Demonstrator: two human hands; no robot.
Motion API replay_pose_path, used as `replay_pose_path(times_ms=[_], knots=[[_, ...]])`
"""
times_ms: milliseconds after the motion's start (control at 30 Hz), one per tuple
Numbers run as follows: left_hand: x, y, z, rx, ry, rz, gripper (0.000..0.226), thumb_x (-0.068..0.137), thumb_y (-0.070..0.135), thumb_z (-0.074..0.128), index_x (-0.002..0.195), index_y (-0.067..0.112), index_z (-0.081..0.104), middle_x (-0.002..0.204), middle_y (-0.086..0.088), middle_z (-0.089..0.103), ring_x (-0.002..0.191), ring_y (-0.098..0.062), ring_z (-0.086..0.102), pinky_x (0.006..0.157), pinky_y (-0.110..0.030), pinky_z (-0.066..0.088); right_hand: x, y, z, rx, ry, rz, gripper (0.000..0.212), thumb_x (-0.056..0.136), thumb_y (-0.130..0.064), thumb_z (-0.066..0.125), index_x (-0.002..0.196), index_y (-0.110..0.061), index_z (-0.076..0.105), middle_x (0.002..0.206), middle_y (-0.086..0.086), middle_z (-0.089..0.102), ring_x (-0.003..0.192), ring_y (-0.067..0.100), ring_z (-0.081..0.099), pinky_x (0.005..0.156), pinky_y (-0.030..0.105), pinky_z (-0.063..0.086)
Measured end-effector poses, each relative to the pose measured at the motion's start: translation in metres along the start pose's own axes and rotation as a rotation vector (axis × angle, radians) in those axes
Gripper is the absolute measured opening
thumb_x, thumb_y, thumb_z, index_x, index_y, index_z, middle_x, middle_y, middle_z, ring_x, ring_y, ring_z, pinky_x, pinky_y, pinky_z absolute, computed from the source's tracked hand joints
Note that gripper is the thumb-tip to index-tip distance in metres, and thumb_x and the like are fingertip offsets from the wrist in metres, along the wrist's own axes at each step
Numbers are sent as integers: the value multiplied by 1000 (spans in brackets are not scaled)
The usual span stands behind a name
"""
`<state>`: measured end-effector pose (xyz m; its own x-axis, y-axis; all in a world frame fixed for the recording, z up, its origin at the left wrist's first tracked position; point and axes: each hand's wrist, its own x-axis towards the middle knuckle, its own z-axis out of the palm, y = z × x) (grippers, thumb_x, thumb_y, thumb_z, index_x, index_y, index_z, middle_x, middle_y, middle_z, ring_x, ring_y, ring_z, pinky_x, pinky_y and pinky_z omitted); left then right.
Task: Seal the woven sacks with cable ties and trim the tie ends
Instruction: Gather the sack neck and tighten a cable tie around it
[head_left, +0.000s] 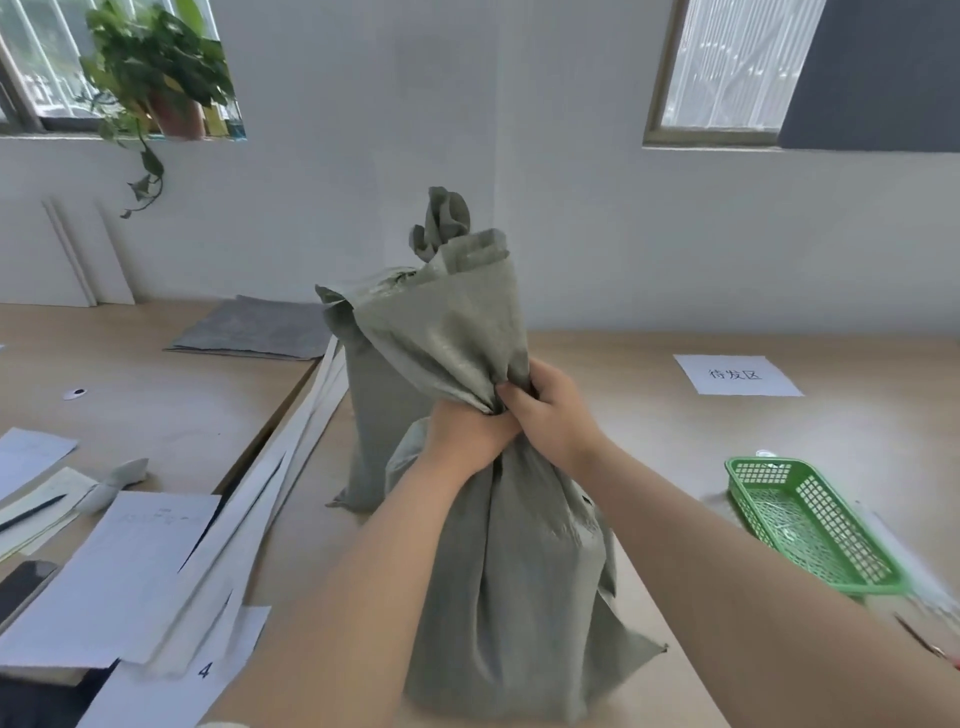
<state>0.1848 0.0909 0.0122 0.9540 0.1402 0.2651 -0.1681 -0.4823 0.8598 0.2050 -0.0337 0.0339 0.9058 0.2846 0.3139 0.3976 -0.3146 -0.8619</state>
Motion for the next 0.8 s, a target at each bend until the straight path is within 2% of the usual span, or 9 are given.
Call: replay_pose_path(times_ms=[67, 167, 267, 333, 400, 467, 533, 700, 800], knots=[[3, 11, 12, -16, -21, 25, 17, 83, 29, 71, 99, 26, 69, 96, 11, 70, 93, -4, 65, 78, -26, 54, -1, 4, -12, -30, 56, -22, 35, 80, -33, 52, 93, -4, 66, 93, 13, 71, 93, 27, 66, 81, 42, 52], [4, 25, 34, -27, -70, 19, 9, 87, 25, 69, 90, 33, 63, 88, 21, 63, 85, 7, 58, 67, -7, 45, -6, 14, -35, -57, 110, -44, 41, 78, -40, 50, 90, -3, 63, 92, 14, 67, 91, 28, 64, 80, 47, 53], [3, 39, 61, 2, -80, 35, 13, 91, 18, 65, 91, 30, 62, 84, 23, 58, 83, 1, 56, 64, -5, 40, -15, 27, -60, -49, 150, -54, 23, 83, -25, 54, 91, -5, 63, 90, 9, 69, 87, 22, 64, 76, 40, 52], [1, 51, 79, 8, -47, 51, 9, 90, 15, 65, 91, 25, 65, 85, 17, 63, 87, -6, 61, 69, -12, 45, -21, 35, -79, -19, 173, -60, 19, 86, -14, 57, 104, -11, 62, 96, 3, 70, 91, 17, 64, 79, 37, 51], [0, 64, 99, 16, -62, 61, 10, 91, 19, 64, 100, 19, 69, 95, 7, 69, 98, -13, 64, 77, -21, 51, -28, 46, -100, -10, 193, -56, 29, 84, -14, 59, 113, -17, 58, 100, 0, 69, 92, 19, 64, 81, 41, 53], [-2, 79, 120, 65, -90, 60, 21, 93, 24, 63, 112, 21, 68, 105, 8, 67, 102, -11, 61, 73, -8, 45, -34, 57, -125, -15, 201, -46, 30, 81, -21, 59, 111, -19, 57, 95, 1, 68, 86, 20, 63, 78, 44, 53], [-1, 94, 142, 99, -87, 41, 22, 95, 24, 60, 116, 21, 67, 100, 11, 61, 97, -9, 57, 65, -3, 39, -42, 67, -150, -24, 201, -35, 28, 80, -25, 58, 107, -19, 57, 90, 3, 67, 80, 18, 61, 76, 43, 52], [-2, 130, 198, 141, -84, 57, 25, 93, 27, 62, 118, 23, 65, 110, -1, 67, 107, -23, 62, 90, -39, 53, -55, 90, -216, -61, 217, -46, 20, 83, -21, 64, 103, -22, 60, 85, 0, 68, 81, 16, 63, 76, 41, 52], [-6, 148, 229, 152, -45, 48, 29, 91, 33, 63, 119, 26, 66, 113, -2, 70, 109, -25, 63, 92, -44, 54, -62, 104, -256, -92, 212, -39, 17, 81, -24, 65, 97, -24, 62, 84, -6, 70, 81, 9, 67, 75, 39, 55]])
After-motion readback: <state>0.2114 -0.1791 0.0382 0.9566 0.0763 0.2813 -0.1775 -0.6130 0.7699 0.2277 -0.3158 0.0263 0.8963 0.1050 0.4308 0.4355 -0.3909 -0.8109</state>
